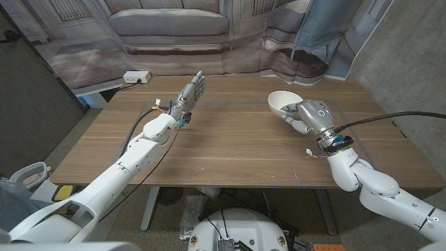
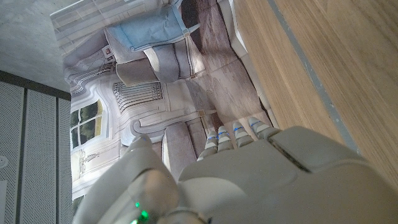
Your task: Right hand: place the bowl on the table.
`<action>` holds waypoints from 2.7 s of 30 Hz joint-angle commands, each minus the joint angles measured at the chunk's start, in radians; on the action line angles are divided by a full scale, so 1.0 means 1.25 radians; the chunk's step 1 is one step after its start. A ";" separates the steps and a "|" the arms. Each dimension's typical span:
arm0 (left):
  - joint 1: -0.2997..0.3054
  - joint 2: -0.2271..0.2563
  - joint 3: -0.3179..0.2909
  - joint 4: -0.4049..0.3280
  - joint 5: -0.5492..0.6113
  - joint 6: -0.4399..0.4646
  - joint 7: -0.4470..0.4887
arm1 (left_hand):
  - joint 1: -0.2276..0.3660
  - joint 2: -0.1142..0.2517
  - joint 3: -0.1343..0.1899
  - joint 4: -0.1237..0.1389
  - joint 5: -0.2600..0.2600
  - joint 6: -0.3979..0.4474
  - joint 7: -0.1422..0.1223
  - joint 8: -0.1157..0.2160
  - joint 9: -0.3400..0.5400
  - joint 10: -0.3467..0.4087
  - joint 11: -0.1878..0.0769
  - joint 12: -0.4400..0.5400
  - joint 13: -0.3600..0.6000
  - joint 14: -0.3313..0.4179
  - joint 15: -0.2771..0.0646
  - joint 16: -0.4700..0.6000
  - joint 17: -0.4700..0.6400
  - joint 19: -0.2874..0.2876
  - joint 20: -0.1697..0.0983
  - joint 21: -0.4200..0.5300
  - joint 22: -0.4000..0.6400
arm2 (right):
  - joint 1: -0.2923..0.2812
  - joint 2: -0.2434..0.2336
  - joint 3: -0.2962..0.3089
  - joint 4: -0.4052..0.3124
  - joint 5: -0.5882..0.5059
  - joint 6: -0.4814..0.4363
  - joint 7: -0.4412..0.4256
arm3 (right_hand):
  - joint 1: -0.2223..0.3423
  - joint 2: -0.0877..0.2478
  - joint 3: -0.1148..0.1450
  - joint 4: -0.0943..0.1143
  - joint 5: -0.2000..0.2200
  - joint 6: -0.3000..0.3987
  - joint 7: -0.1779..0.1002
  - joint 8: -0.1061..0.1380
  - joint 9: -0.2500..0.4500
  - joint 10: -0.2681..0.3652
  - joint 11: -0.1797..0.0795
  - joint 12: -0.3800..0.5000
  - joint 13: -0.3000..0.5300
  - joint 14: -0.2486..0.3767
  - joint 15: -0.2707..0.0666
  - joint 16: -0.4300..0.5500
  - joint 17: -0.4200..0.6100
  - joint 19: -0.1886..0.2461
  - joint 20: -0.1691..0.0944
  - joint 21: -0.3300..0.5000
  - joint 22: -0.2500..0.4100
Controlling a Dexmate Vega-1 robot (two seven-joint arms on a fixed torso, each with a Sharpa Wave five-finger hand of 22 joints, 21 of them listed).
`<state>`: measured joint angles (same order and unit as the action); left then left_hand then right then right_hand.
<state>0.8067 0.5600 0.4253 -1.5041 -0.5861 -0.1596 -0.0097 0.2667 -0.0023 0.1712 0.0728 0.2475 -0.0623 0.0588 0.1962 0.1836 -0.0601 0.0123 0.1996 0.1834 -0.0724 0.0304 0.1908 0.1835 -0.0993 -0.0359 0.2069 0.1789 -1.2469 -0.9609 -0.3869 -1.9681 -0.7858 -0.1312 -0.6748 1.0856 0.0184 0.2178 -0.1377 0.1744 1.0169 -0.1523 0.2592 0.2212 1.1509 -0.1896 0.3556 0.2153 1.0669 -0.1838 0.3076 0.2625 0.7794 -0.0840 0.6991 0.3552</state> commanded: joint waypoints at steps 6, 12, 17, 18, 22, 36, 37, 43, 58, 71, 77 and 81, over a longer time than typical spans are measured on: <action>-0.002 -0.002 -0.001 0.006 -0.003 0.002 0.003 | 0.003 0.008 -0.002 -0.001 0.000 0.000 0.003 0.000 0.003 -0.005 0.003 0.000 0.003 -0.004 -0.001 -0.002 0.002 -0.004 -0.019 0.000 0.004 | 0.038 0.011 -0.031 0.028 -0.005 0.020 -0.002 | 0.085 0.084 -0.004 0.000 0.003 0.033 -0.023 -0.001 0.004 0.007 -0.001 0.000 0.001 0.007 -0.045 0.004 0.003 -0.003 -0.097 0.010 0.003; -0.001 -0.001 0.001 -0.001 0.001 0.008 0.008 | 0.004 0.008 -0.003 -0.001 0.000 0.001 0.003 0.000 0.003 -0.006 0.003 0.000 0.003 -0.004 -0.001 -0.002 0.002 -0.004 -0.019 -0.001 0.004 | 0.044 0.014 -0.041 0.035 -0.018 0.023 -0.017 | 0.085 0.085 -0.006 0.000 0.003 0.033 -0.024 -0.002 0.004 0.006 -0.001 -0.003 -0.001 0.007 -0.045 0.002 0.002 -0.005 -0.097 0.014 0.004; 0.003 0.001 0.000 -0.011 0.002 0.012 0.015 | 0.004 0.009 -0.003 -0.001 0.000 0.000 0.003 0.000 0.003 -0.005 0.004 0.000 0.003 -0.004 -0.001 -0.002 0.002 -0.004 -0.019 0.000 0.004 | 0.055 0.019 -0.052 0.043 -0.024 0.027 -0.017 | 0.086 0.085 -0.006 0.000 0.003 0.033 -0.024 -0.002 0.004 0.005 -0.002 -0.003 0.000 0.009 -0.045 0.003 0.003 -0.005 -0.097 0.016 0.004; 0.004 0.001 0.000 -0.012 0.002 0.013 0.016 | 0.004 0.009 -0.003 -0.001 0.000 0.000 0.003 0.000 0.003 -0.006 0.004 0.000 0.003 -0.003 -0.001 -0.002 0.002 -0.004 -0.019 -0.001 0.004 | 0.057 0.020 -0.055 0.045 -0.024 0.028 -0.016 | 0.086 0.085 -0.007 0.000 0.003 0.033 -0.025 -0.003 0.004 0.005 -0.002 -0.003 0.000 0.009 -0.045 0.003 0.003 -0.005 -0.097 0.017 0.004; 0.007 0.001 0.000 -0.014 0.002 0.014 0.019 | 0.004 0.009 -0.004 -0.001 -0.001 0.001 0.003 0.000 0.003 -0.005 0.004 0.000 0.003 -0.004 -0.001 -0.002 0.002 -0.004 -0.018 -0.001 0.004 | 0.064 0.024 -0.064 0.053 -0.028 0.030 -0.017 | 0.086 0.085 -0.007 0.000 0.003 0.033 -0.025 -0.003 0.004 0.006 -0.002 -0.004 0.000 0.010 -0.044 0.003 0.003 -0.006 -0.097 0.019 0.005; 0.006 0.000 0.003 -0.015 0.003 0.017 0.019 | 0.006 0.011 -0.005 -0.001 -0.001 0.001 0.003 0.000 0.003 -0.005 0.002 0.000 0.003 -0.004 -0.002 -0.002 0.002 -0.005 -0.018 -0.001 0.004 | 0.081 0.028 -0.089 0.080 -0.046 0.035 -0.037 | 0.086 0.086 -0.010 0.001 0.003 0.033 -0.025 -0.005 0.005 0.006 -0.001 -0.006 0.001 0.013 -0.044 0.003 0.004 -0.008 -0.097 0.028 0.006; 0.007 0.000 0.003 -0.016 0.003 0.017 0.019 | 0.006 0.011 -0.005 -0.001 -0.001 0.000 0.003 0.000 0.003 -0.005 0.002 0.000 0.003 -0.004 -0.002 -0.002 0.002 -0.006 -0.017 -0.001 0.004 | 0.081 0.028 -0.090 0.081 -0.047 0.035 -0.038 | 0.086 0.086 -0.010 0.001 0.003 0.034 -0.025 -0.005 0.005 0.006 -0.001 -0.006 0.001 0.013 -0.044 0.003 0.004 -0.008 -0.097 0.028 0.006; 0.007 0.002 0.003 -0.019 0.004 0.018 0.018 | 0.006 0.011 -0.006 -0.001 -0.001 0.001 0.003 0.000 0.003 -0.005 0.003 0.000 0.003 -0.005 -0.001 -0.002 0.002 -0.005 -0.018 0.000 0.004 | 0.084 0.029 -0.096 0.091 -0.044 0.036 -0.046 | 0.086 0.086 -0.012 0.002 0.003 0.034 -0.026 -0.006 0.005 0.008 -0.001 -0.005 0.003 0.016 -0.044 0.004 0.005 -0.009 -0.097 0.033 0.006; 0.008 -0.004 -0.002 -0.003 -0.004 -0.008 0.004 | 0.007 0.013 -0.008 -0.001 -0.001 0.001 0.003 0.000 0.003 -0.006 0.004 0.000 0.003 -0.005 -0.001 -0.002 0.002 -0.005 -0.017 0.000 0.004 | 0.104 0.044 -0.127 0.128 -0.061 0.031 -0.069 | 0.087 0.086 -0.014 0.002 0.002 0.036 -0.027 -0.008 0.006 0.007 -0.002 -0.008 0.003 0.019 -0.044 0.003 0.005 -0.011 -0.097 0.043 0.007; -0.012 -0.010 0.004 0.023 -0.004 -0.007 -0.013 | 0.008 0.013 -0.009 -0.001 -0.002 0.001 0.003 0.000 0.003 -0.006 0.004 0.000 0.003 -0.005 -0.001 -0.002 0.002 -0.006 -0.017 -0.001 0.004 | 0.129 0.054 -0.160 0.158 -0.065 0.026 -0.047 | 0.087 0.085 -0.017 0.002 0.003 0.036 -0.027 -0.010 0.007 0.006 -0.003 -0.010 0.005 0.017 -0.044 -0.002 0.001 -0.015 -0.097 0.051 0.006; -0.014 -0.012 0.005 0.027 -0.004 -0.008 -0.014 | 0.008 0.014 -0.010 -0.001 -0.002 0.001 0.003 0.000 0.003 -0.006 0.002 0.000 0.003 -0.005 0.000 -0.002 0.002 -0.006 -0.017 0.000 0.004 | 0.138 0.054 -0.168 0.170 -0.064 0.026 -0.047 | 0.087 0.085 -0.018 0.003 0.003 0.036 -0.028 -0.011 0.007 0.006 -0.003 -0.011 0.005 0.017 -0.044 -0.003 0.001 -0.017 -0.097 0.053 0.006; -0.014 -0.011 0.005 0.027 -0.003 -0.006 -0.012 | 0.009 0.014 -0.011 -0.001 -0.002 0.001 0.003 0.000 0.003 -0.006 0.003 0.000 0.003 -0.004 -0.001 -0.002 0.002 -0.005 -0.018 0.000 0.004 | 0.149 0.057 -0.178 0.186 -0.064 0.026 -0.041 | 0.087 0.085 -0.018 0.003 0.003 0.036 -0.028 -0.011 0.007 0.006 -0.003 -0.012 0.005 0.017 -0.044 -0.004 0.000 -0.018 -0.096 0.055 0.006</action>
<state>0.7960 0.5492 0.4289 -1.4818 -0.5899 -0.1664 -0.0211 0.2746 0.0055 0.1612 0.0714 0.2477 -0.0623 0.0588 0.1962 0.1835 -0.0600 0.0123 0.1996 0.1834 -0.0723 0.0304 0.1908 0.1835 -0.0993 -0.0359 0.2069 0.1789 -1.0855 -0.8957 -0.5838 -1.7710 -0.8642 -0.0960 -0.7400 1.0881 0.0159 0.1970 -0.1336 0.1728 1.0347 -0.1627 0.2396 0.2258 1.1539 -0.1929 0.3425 0.2164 1.0809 -0.1945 0.3030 0.2598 0.7574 -0.0835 0.7590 0.3598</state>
